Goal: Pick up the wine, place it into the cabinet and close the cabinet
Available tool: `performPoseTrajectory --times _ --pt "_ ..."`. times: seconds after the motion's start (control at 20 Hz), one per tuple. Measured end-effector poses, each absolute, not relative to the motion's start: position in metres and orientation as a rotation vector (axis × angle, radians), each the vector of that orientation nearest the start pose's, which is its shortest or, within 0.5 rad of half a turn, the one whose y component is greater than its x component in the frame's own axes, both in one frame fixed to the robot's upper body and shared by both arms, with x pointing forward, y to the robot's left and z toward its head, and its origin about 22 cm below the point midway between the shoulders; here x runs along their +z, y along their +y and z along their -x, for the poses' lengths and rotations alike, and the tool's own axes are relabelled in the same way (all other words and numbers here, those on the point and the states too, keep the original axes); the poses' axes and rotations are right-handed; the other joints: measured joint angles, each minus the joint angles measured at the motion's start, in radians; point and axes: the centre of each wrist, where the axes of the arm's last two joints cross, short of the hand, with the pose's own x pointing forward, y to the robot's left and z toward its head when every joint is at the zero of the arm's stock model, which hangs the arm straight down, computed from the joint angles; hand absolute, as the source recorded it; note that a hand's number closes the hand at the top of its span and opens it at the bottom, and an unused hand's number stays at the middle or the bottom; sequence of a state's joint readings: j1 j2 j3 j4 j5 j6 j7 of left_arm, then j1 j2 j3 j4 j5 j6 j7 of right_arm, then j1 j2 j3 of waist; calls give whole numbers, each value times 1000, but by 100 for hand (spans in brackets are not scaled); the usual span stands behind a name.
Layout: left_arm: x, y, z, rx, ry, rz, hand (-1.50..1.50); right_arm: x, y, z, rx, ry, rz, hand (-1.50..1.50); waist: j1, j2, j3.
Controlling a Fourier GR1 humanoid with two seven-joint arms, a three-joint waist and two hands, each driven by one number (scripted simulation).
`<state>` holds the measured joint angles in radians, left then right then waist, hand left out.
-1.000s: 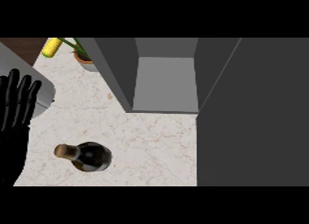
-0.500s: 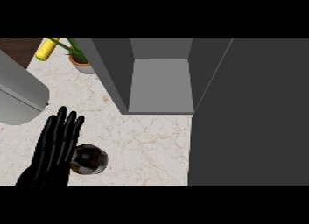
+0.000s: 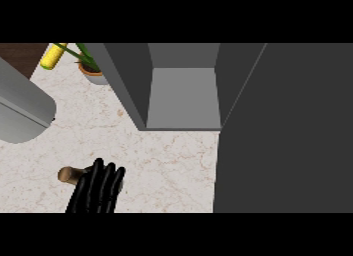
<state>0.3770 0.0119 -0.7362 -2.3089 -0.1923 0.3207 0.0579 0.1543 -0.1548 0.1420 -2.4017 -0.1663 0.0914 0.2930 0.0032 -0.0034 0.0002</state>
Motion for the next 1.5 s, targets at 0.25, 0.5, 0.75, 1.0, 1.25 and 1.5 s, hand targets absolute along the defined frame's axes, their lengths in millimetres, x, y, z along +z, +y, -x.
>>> performPoseTrajectory --times 0.25,0.5,0.75,1.0,1.25,1.5 --pt "137 118 -96 56 -1908 261 -150 168 -220 -146 244 -1919 -217 -150 -1 1 0" --pt "141 114 -94 61 -1872 240 -150 176 -216 -148 252 -1914 -211 -150 -2 1 0" --pt "142 113 -93 87 -1851 217 -150 182 -220 -148 263 -1902 -180 -150 -2 0 0" --pt "142 117 -93 99 -1820 182 -150 184 -216 -149 252 -1906 -183 -150 0 0 0" --pt "140 126 -95 91 -1799 123 -150 188 -215 -149 248 -1906 -173 -150 0 -1 0" --pt "136 137 -100 104 -1811 42 -150 189 -214 -147 242 -1912 -173 -150 -1 -1 0"
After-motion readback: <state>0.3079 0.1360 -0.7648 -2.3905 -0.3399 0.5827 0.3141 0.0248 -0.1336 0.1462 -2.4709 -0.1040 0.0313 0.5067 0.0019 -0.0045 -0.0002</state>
